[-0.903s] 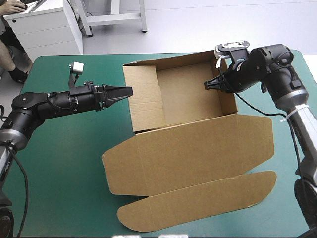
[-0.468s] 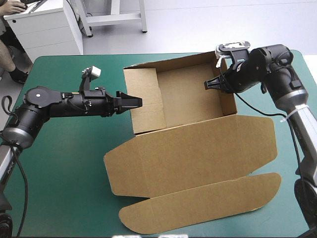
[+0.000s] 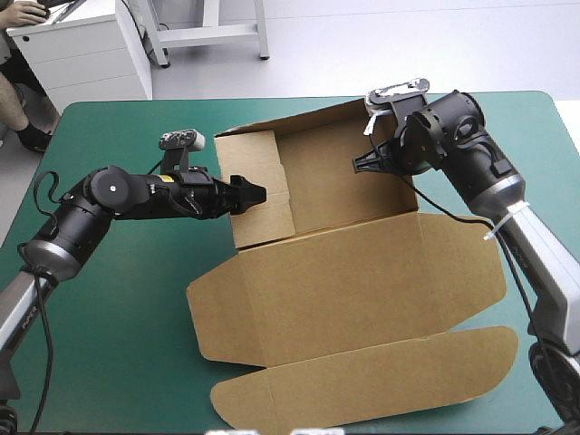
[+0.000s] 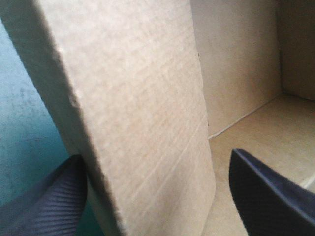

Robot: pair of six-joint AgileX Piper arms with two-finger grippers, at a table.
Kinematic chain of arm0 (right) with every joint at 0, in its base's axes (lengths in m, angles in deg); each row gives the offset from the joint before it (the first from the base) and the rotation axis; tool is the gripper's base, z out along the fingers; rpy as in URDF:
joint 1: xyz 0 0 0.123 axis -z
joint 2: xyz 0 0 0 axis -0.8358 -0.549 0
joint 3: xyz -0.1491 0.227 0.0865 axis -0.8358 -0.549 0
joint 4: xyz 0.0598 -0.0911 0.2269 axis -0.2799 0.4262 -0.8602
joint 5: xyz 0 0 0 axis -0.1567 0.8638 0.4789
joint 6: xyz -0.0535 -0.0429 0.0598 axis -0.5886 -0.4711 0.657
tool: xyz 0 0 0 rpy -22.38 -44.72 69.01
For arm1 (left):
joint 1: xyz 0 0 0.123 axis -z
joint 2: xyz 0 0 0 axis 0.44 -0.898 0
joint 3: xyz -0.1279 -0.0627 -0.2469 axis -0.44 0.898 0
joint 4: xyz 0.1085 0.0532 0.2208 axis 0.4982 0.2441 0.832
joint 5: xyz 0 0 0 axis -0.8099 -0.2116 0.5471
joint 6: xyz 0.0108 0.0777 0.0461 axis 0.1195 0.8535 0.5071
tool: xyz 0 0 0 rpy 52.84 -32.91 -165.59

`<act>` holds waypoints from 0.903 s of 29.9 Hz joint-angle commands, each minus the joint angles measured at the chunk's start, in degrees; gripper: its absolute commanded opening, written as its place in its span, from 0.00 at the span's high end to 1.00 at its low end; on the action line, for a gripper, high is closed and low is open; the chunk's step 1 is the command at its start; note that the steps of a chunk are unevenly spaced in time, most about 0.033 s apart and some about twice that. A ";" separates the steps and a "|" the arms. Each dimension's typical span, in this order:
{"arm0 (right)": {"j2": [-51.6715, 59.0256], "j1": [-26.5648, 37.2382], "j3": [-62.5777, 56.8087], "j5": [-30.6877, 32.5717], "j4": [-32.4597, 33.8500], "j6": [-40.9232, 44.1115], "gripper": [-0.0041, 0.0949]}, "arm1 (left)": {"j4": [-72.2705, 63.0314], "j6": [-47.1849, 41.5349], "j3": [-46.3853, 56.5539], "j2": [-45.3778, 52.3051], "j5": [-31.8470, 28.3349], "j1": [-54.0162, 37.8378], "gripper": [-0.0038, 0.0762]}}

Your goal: Fold the box

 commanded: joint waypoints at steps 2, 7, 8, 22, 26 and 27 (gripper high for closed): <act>2.51 -2.18 1.85 -4.43 -2.37 3.20 0.98 | -0.50 -4.55 -1.92 1.86 -5.24 1.51 0.26; 3.61 -2.28 1.85 -5.16 -2.37 4.21 0.98 | 0.24 -4.80 -1.92 1.86 -7.97 1.51 0.26; 4.02 -2.28 1.85 -5.40 -2.37 4.21 0.98 | 0.24 -4.25 -1.92 1.86 -7.96 1.51 0.26; 5.27 -2.28 2.41 -5.58 -3.95 4.45 0.98 | 1.88 -3.45 -1.92 1.75 -9.27 1.51 0.26; 5.27 -2.28 2.41 -5.58 -3.95 4.45 0.98 | -0.27 -1.18 -1.92 1.75 -8.09 1.51 0.29; 5.27 -2.28 2.41 -5.58 -3.95 4.45 0.98 | -0.49 -1.08 -1.92 1.75 -8.09 1.51 0.32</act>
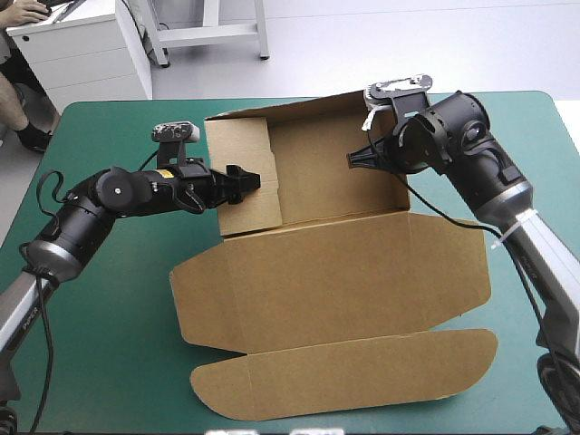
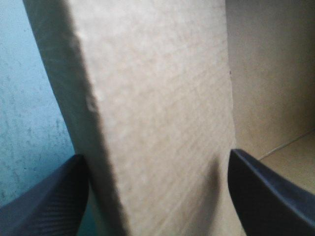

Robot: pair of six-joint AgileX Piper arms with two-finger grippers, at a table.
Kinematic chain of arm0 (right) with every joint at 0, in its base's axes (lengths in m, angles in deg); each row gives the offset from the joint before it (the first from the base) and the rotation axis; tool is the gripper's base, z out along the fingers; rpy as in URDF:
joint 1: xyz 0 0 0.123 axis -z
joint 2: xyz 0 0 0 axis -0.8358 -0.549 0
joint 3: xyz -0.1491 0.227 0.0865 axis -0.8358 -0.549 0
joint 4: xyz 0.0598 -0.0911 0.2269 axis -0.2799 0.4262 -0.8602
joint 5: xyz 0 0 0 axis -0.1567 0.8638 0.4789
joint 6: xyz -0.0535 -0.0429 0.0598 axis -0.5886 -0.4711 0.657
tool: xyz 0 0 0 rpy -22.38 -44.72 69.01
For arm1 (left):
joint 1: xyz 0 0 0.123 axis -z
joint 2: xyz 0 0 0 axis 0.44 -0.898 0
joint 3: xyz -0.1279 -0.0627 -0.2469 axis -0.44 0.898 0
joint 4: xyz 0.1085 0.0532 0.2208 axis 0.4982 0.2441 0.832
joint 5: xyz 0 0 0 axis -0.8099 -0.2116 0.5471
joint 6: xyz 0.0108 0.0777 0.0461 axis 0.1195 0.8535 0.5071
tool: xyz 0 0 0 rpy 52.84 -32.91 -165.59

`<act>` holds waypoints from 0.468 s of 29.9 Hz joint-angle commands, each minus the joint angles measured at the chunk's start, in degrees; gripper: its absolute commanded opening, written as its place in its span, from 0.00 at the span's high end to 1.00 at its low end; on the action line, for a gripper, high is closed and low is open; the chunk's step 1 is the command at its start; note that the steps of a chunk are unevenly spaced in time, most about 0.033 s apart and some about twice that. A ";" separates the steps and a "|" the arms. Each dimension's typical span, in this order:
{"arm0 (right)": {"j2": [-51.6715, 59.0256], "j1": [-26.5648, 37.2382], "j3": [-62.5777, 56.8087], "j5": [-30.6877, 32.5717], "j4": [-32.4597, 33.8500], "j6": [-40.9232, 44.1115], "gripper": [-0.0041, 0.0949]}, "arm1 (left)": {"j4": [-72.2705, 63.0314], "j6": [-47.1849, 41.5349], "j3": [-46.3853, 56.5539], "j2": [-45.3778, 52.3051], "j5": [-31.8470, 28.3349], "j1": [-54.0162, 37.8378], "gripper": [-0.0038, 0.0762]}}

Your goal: Fold the box

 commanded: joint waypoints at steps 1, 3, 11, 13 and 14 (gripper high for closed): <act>3.20 -0.50 2.15 -4.92 -3.68 0.36 0.98 | -4.89 1.57 -1.92 1.85 -0.97 0.70 0.38; 3.20 -0.50 2.15 -4.63 -3.68 0.36 0.98 | -4.89 3.15 -1.92 1.85 -0.97 0.70 0.58; 3.20 -0.50 2.15 -3.58 -3.68 0.14 0.98 | -6.67 3.47 -1.92 1.95 0.40 0.70 0.96; 3.20 -0.50 2.15 -3.40 -3.68 0.14 0.98 | -6.52 3.47 -1.92 1.95 1.57 0.70 0.96; 3.20 -0.50 2.15 -3.31 -3.68 0.14 0.98 | -5.91 3.47 -2.35 1.95 2.30 0.70 0.96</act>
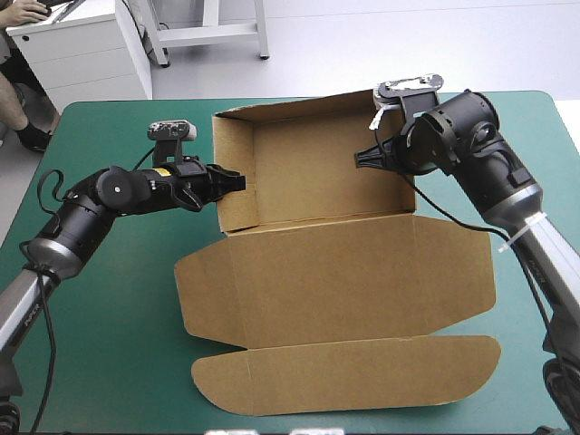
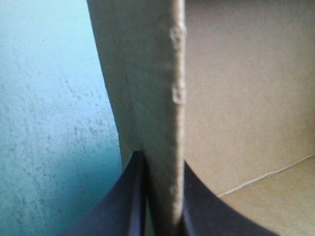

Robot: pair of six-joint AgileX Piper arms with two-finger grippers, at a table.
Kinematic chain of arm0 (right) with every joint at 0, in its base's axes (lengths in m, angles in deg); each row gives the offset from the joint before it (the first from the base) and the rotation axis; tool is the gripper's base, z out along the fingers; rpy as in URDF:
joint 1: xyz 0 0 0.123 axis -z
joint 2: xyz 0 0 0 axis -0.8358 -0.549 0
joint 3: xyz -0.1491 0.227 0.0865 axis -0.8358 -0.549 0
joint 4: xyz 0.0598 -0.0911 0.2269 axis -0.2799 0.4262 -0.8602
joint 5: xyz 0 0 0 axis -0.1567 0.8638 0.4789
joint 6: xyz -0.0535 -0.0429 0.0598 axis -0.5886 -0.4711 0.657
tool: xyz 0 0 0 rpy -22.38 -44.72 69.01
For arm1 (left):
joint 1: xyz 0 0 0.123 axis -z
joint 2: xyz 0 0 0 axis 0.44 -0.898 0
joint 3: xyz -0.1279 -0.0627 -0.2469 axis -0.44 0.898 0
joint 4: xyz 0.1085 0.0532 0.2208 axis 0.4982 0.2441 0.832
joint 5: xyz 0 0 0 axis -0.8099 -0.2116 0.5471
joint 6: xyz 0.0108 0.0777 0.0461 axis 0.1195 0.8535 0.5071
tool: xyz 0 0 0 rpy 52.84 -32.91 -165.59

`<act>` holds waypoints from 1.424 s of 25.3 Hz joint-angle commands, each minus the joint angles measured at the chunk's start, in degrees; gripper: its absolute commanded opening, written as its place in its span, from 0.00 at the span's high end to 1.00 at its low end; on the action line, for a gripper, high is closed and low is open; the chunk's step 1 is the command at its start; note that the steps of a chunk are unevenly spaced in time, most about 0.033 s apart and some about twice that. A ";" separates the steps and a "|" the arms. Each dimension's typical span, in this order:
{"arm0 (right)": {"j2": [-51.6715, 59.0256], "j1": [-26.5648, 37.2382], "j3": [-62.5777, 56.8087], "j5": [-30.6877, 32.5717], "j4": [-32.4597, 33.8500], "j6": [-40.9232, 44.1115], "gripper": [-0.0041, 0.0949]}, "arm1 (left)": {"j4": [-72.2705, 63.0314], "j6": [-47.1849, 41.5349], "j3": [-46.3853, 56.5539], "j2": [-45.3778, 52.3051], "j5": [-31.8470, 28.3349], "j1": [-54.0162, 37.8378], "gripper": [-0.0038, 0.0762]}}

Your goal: Fold the box

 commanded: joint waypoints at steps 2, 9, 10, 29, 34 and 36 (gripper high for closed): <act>2.18 -0.66 1.98 -4.50 -4.69 -0.88 0.98 | -3.42 0.30 -3.98 2.13 5.01 1.34 0.96; 1.15 -0.66 -1.35 -1.32 -4.59 -0.88 0.98 | 10.99 -11.14 -10.78 -0.69 9.28 1.34 0.96; 1.04 -0.66 -2.16 -1.45 -4.59 -0.88 0.98 | 12.57 -11.93 -11.31 -1.47 10.07 1.34 0.96; -5.70 4.22 -13.47 -7.99 -12.16 -0.74 0.98 | 25.20 -22.05 -12.36 -16.60 19.18 1.34 0.96; -7.80 4.60 -13.50 -7.47 -12.64 -1.12 0.98 | 27.50 -23.59 -12.48 -16.60 18.93 2.84 0.96; -8.98 4.60 -13.50 -7.57 -13.21 -1.35 0.98 | 31.45 -25.83 -13.16 -17.10 18.94 4.90 0.96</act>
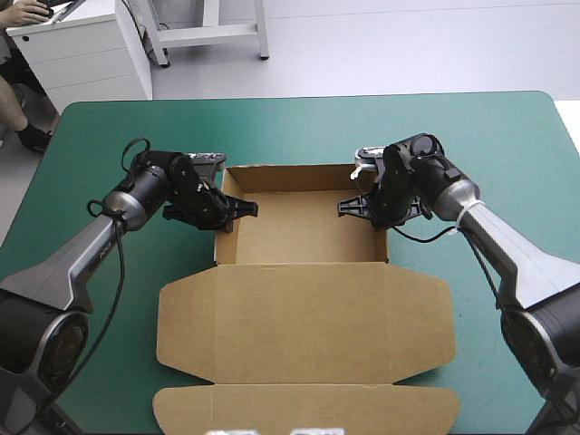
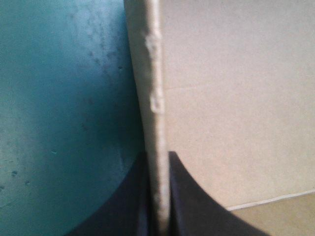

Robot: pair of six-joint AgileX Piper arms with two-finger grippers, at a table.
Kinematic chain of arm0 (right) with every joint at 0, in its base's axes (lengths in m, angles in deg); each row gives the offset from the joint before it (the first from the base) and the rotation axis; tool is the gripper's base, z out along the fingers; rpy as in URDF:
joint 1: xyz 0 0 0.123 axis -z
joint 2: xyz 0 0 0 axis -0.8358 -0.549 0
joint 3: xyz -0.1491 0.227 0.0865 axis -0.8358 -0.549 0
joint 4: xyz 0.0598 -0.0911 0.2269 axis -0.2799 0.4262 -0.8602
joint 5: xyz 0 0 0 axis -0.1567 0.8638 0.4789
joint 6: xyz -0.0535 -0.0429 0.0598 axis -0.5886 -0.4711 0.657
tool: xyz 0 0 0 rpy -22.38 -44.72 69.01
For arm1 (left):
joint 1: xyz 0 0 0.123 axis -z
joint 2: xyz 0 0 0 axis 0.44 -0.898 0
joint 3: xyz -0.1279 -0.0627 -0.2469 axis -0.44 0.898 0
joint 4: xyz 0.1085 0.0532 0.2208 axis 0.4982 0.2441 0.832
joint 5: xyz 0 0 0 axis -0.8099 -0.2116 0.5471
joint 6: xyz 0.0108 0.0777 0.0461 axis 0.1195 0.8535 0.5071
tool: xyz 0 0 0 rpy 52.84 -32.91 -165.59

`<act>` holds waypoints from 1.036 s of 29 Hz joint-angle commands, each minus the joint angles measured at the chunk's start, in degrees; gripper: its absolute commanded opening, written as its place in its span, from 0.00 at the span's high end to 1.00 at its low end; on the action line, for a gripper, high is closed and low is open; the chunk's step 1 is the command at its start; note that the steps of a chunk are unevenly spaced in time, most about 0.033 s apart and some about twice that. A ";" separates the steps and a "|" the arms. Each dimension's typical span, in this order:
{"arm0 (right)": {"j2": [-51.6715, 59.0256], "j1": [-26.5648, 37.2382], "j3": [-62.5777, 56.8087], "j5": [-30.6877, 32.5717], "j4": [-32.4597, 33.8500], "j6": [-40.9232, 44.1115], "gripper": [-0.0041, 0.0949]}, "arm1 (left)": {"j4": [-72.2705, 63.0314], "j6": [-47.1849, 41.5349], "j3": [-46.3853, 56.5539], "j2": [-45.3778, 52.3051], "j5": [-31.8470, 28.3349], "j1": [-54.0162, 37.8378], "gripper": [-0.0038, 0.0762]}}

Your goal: Fold the box

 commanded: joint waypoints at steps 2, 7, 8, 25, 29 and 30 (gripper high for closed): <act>1.28 0.58 1.47 -1.15 0.00 -1.66 0.98 | 3.88 -1.70 -3.04 1.83 -0.41 2.11 0.96; 1.26 0.58 1.47 -1.26 0.00 -1.89 0.98 | 2.79 -3.28 -4.74 0.95 -0.26 2.11 0.96; 1.17 0.58 1.47 -1.37 0.00 -1.89 0.98 | 2.79 -3.28 -4.75 0.82 -0.22 2.11 0.96; 0.40 0.58 1.47 -0.48 -0.56 -2.90 0.48 | 3.37 -2.03 -4.75 0.82 -1.43 2.11 0.52; 0.40 0.58 1.47 -1.14 -0.56 -2.24 0.27 | 3.12 -2.03 -4.75 0.82 -1.21 2.11 0.36; 0.40 0.58 1.58 -1.69 -0.56 -2.24 0.26 | 3.12 -2.03 -4.75 0.82 -0.98 2.11 0.36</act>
